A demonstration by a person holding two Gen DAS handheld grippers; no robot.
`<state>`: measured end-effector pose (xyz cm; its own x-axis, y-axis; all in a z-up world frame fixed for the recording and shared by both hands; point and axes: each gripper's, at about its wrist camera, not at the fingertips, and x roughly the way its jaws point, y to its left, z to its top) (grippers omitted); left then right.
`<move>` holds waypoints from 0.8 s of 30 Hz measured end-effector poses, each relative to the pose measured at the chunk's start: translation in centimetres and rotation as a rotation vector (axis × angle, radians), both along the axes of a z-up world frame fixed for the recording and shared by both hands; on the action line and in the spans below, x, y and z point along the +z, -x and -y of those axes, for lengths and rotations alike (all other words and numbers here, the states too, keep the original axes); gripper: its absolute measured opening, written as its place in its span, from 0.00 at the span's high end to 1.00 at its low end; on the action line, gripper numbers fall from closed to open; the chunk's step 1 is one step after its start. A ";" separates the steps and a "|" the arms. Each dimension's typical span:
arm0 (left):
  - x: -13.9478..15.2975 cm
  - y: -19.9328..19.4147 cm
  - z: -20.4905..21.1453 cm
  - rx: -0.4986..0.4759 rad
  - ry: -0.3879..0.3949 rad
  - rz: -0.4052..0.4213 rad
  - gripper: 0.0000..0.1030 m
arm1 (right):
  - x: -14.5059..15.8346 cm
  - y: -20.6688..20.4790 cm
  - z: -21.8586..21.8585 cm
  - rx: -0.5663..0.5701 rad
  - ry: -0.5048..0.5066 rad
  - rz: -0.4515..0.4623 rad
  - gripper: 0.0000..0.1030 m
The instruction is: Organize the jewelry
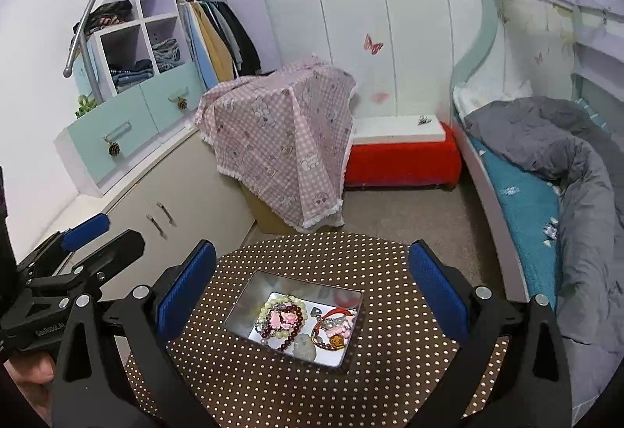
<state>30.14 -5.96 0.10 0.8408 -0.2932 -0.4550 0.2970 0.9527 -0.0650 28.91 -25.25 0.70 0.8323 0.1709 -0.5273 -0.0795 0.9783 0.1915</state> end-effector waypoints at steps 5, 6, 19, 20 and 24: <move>0.9 3.6 -0.6 0.053 -0.028 0.064 0.06 | 0.9 3.7 -0.4 -0.038 0.031 0.052 0.08; 1.0 4.3 -0.8 0.063 -0.031 0.073 0.06 | 1.0 4.5 -0.5 -0.044 0.038 0.058 0.08; 1.6 14.0 -2.2 0.157 -0.068 0.185 0.06 | 1.2 13.2 -2.6 -0.118 0.111 0.149 0.08; 1.5 14.7 -2.3 0.164 -0.070 0.186 0.06 | 1.1 14.1 -2.9 -0.125 0.119 0.157 0.08; 1.1 17.9 -2.8 0.187 -0.069 0.207 0.06 | 0.6 16.7 -3.9 -0.137 0.138 0.171 0.08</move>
